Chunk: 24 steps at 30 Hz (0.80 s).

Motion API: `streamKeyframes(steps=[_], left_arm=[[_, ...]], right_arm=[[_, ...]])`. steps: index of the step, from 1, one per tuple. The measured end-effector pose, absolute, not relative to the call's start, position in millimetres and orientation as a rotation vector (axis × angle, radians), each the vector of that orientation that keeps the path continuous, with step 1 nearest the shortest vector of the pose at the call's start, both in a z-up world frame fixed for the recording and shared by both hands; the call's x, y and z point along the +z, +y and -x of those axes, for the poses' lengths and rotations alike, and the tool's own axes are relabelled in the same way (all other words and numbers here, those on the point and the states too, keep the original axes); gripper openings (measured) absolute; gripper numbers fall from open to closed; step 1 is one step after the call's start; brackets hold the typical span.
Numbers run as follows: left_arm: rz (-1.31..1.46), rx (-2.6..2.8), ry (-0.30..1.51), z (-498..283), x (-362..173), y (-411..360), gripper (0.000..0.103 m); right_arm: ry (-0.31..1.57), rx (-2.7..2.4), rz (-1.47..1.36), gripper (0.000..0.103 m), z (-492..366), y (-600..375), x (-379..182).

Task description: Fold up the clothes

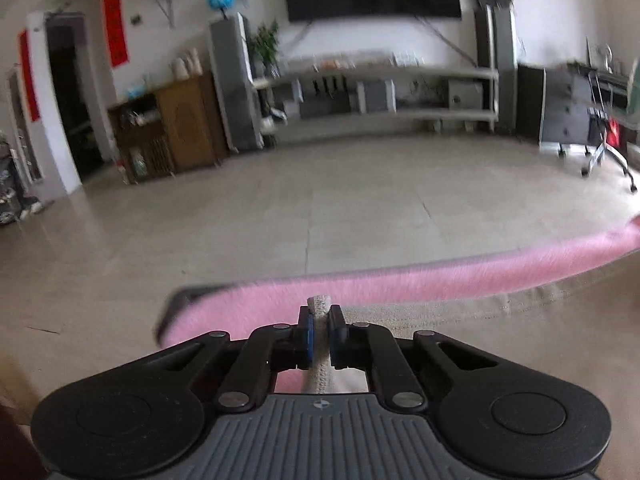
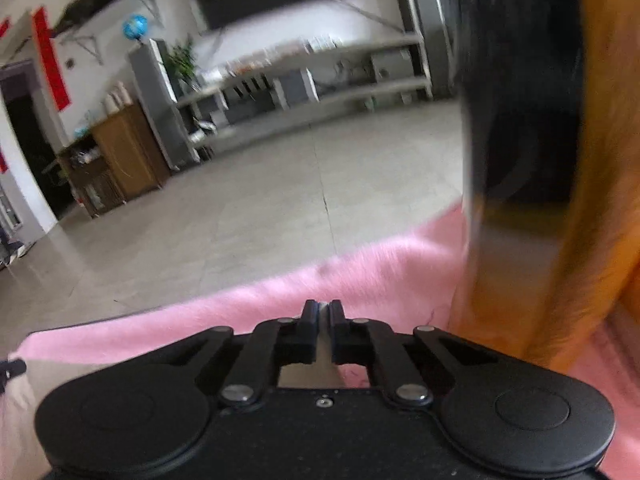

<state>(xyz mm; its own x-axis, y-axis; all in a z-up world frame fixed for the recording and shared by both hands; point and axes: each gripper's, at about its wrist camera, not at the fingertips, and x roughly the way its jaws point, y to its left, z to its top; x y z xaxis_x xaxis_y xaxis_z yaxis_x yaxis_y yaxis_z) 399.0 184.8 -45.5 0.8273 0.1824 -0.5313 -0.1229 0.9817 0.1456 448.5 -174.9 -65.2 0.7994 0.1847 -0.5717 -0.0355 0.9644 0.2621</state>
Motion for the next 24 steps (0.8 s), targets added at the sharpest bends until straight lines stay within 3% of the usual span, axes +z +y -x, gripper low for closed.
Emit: streamKeyframes(steps=[8,13,17,22,24], left_arm=[[-0.161,0.184,0.459,-278.8,43.6,138.5,0.008],[-0.144,0.194,0.436,-185.2,54.6,119.6,0.008],[-0.127,0.201,0.513,-111.8,33.1,113.3,0.010],[-0.140,0.190,0.821,-39.5,-27.9,116.9,0.016],[-0.062,0.204,0.847,-23.5,-34.1,132.6,0.016]], right_arm=[[0.549,0.134,-0.304,0.005,-337.2,-204.1,35.2],[0.513,0.159,-0.335,0.005,-246.9,-230.3,76.5],[0.509,0.172,-0.316,0.005,-170.3,-243.7,69.5],[0.647,0.186,-0.279,0.009,-99.2,-259.7,4.2],[0.742,0.206,-0.278,0.009,-83.5,-268.9,-24.6]])
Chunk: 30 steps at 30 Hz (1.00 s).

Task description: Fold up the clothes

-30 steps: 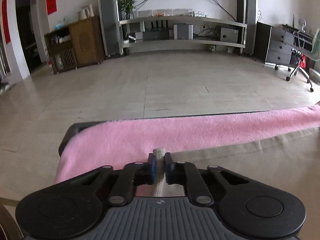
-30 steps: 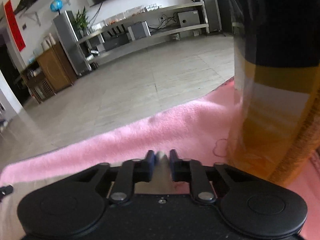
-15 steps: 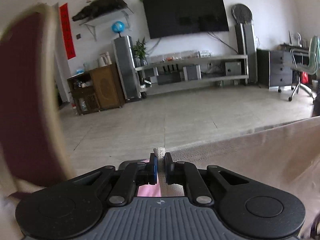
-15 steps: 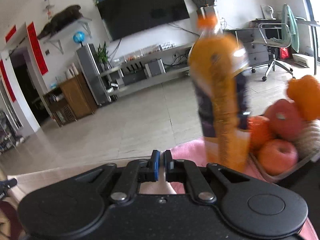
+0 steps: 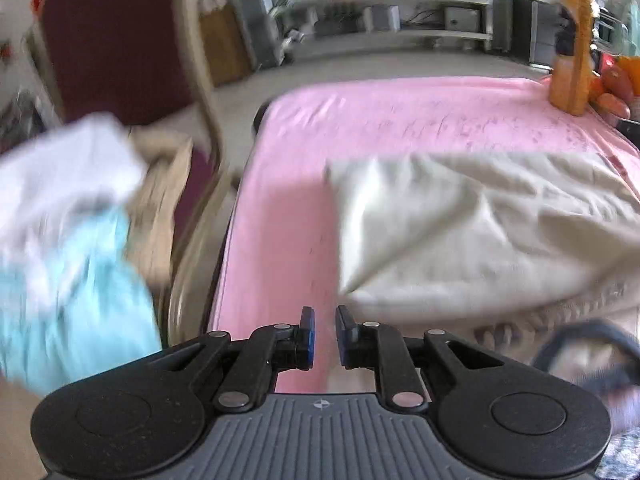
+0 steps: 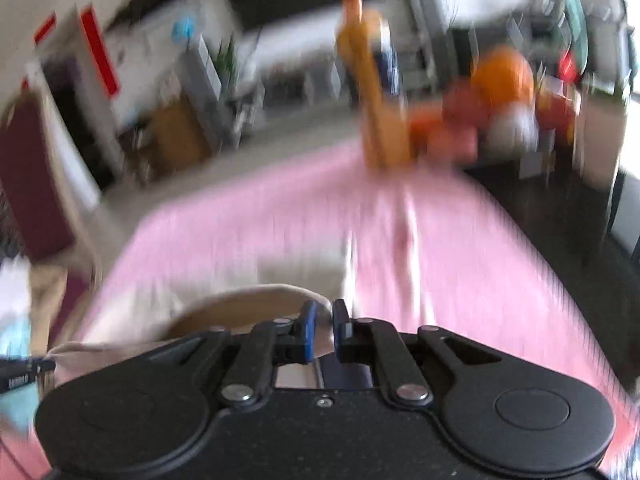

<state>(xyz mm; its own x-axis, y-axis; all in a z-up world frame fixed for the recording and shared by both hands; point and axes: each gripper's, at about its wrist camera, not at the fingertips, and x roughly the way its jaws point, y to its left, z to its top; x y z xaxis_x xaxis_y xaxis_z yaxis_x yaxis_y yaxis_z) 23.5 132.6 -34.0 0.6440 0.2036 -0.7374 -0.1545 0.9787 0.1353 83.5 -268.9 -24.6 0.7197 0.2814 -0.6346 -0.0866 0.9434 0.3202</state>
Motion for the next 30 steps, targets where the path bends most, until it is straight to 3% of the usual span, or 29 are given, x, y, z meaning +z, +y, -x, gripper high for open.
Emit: streamKeyframes(steps=[3,6,11,19,30], left_arm=[[0.158,0.227,0.793,-13.3,-22.8,161.6,0.017],[0.303,0.241,0.805,-26.3,-15.3,181.4,0.027],[0.396,0.248,0.909,-54.4,-33.8,175.1,0.028],[0.646,0.206,0.981,-47.2,-73.6,193.8,0.026],[0.540,0.102,0.919,-32.7,-56.0,170.0,0.027]], right_arm=[[0.747,0.148,-0.425,0.013,-81.9,-295.0,-27.7],[0.720,0.132,-0.524,0.015,-87.5,-308.9,-27.1],[0.829,0.158,-0.672,0.015,-102.6,-301.5,-56.2],[0.902,0.136,-0.627,0.019,-96.1,-284.6,-72.5],[0.966,0.228,-0.632,0.023,-92.2,-273.3,-74.8]])
